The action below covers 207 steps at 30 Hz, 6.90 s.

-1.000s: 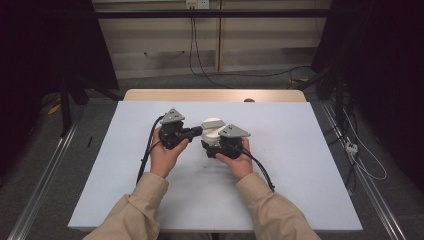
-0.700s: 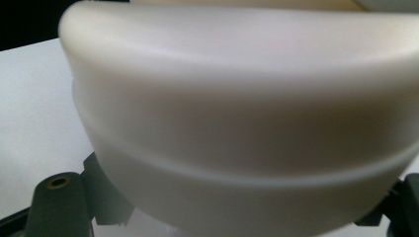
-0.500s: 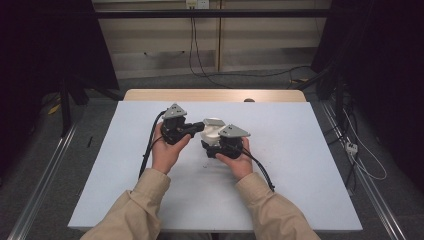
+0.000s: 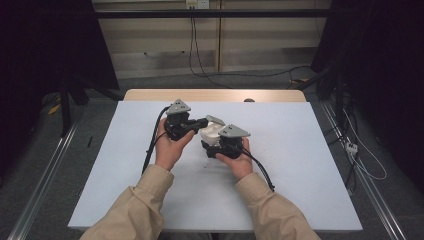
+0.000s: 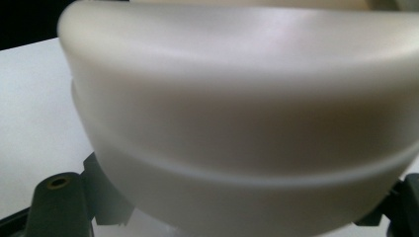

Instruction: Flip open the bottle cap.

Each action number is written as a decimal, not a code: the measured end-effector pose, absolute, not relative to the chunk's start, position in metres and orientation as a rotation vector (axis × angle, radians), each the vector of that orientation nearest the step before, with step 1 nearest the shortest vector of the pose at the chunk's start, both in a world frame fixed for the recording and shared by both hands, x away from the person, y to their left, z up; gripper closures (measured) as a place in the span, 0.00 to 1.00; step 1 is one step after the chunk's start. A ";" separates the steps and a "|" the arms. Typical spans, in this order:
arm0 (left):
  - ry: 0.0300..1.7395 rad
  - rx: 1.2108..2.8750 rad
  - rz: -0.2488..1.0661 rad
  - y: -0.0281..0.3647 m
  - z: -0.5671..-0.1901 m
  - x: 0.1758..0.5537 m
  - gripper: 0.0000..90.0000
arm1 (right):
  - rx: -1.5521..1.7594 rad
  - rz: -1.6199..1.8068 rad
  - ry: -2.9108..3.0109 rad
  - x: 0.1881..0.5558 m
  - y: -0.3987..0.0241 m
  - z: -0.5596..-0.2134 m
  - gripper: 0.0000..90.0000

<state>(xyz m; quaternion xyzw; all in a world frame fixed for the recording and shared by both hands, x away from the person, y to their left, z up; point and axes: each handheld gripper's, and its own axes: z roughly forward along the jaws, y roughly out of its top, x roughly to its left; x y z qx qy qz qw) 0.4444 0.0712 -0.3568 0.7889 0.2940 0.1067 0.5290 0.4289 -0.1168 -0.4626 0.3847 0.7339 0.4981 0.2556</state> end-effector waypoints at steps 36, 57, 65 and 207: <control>0.677 1.899 0.259 0.047 -0.347 0.456 1.00 | 1.044 1.354 1.992 0.429 -0.117 -0.463 0.21; 0.669 1.896 0.247 0.040 -0.345 0.462 1.00 | 1.042 1.353 1.991 0.430 -0.117 -0.463 0.21; 0.660 1.901 0.252 0.037 -0.343 0.463 1.00 | 1.041 1.352 1.991 0.430 -0.117 -0.463 0.21; 0.627 1.964 0.173 0.000 -0.366 0.497 1.00 | 1.059 1.357 1.998 0.430 -0.118 -0.463 0.21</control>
